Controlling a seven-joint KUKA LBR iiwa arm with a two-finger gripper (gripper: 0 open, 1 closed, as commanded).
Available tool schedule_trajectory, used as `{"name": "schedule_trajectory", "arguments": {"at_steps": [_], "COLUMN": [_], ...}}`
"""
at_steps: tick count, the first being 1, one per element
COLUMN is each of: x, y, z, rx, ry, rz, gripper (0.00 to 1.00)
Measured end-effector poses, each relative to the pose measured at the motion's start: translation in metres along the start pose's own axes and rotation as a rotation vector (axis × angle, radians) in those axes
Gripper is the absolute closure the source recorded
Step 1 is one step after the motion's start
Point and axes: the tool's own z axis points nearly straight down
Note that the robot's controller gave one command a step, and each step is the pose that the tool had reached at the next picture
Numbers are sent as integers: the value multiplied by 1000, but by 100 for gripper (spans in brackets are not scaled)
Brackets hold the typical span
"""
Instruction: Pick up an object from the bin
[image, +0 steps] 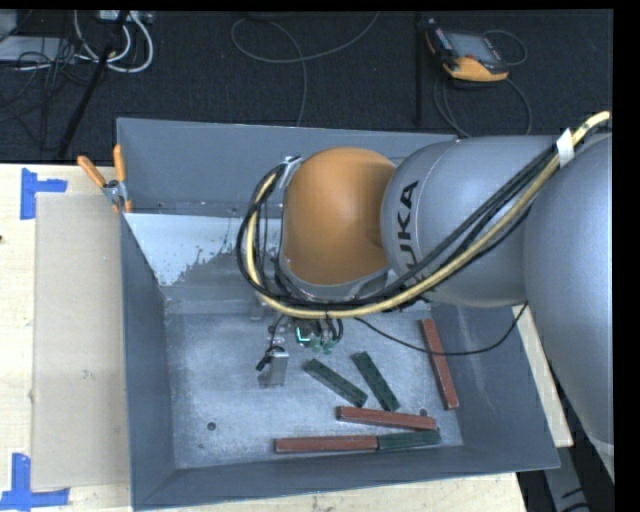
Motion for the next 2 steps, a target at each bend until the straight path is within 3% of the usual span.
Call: {"name": "schedule_trajectory", "arguments": {"at_steps": [1,2], "x": [8,9], "y": [-71,-142], "z": [102,69], "rx": [2,-3], "ry": [0,-7], "rz": [247,900], "gripper": [0,0]}}
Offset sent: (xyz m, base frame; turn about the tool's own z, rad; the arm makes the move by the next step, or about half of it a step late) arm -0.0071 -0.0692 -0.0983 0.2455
